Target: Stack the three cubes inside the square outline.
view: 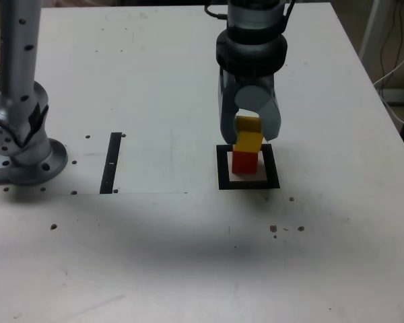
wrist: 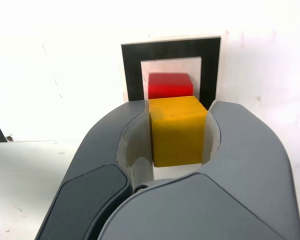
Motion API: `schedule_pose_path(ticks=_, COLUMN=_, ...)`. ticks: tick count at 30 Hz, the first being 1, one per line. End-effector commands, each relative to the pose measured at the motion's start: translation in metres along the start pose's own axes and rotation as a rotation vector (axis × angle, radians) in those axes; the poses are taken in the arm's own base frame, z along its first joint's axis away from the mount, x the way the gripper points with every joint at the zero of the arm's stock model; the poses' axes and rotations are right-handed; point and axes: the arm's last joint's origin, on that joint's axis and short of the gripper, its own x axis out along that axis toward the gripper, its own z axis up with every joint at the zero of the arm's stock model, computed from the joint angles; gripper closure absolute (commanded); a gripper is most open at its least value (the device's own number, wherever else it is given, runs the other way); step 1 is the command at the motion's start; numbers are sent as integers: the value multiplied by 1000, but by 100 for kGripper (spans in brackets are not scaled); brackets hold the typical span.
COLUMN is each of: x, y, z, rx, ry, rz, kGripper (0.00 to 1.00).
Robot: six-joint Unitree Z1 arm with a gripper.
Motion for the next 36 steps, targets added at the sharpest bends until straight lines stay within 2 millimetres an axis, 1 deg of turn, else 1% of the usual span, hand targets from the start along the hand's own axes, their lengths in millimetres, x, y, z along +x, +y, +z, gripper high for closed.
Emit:
schedule_pose_path(ticks=1, x=3, y=2, z=1, rx=-1, ry=6, rz=-1, kGripper=72)
schedule_pose_path(ticks=5, x=5, y=3, z=1, rx=-1, ry=8, rz=-1, kGripper=71)
schedule_pose_path(ticks=6, x=5, y=3, z=1, rx=0, ry=7, rz=-1, kGripper=69)
schedule_pose_path(ticks=7, x=6, y=3, z=1, rx=3, ry=7, rz=-3, kGripper=64)
schedule_pose_path(ticks=9, x=7, y=3, z=2, rx=9, ry=5, rz=-6, kGripper=48)
schedule_pose_path(ticks=12, x=7, y=3, z=3, rx=17, ry=4, rz=-11, kGripper=18)
schedule_pose_path(ticks=13, x=8, y=3, z=3, rx=19, ry=3, rz=-12, kGripper=10)
schedule_pose_path(ticks=15, x=8, y=3, z=3, rx=20, ry=4, rz=-15, kGripper=2)
schedule_pose_path(ticks=17, x=8, y=3, z=2, rx=21, ry=5, rz=-16, kGripper=1)
schedule_pose_path(ticks=28, x=8, y=8, z=-4, rx=12, ry=27, rz=-15, kGripper=1)
schedule_pose_path(ticks=32, x=3, y=17, z=-10, rx=-6, ry=25, rz=-5, kGripper=1)
schedule_pose_path(ticks=36, x=-6, y=32, z=-17, rx=-31, ry=14, rz=6, kGripper=1)
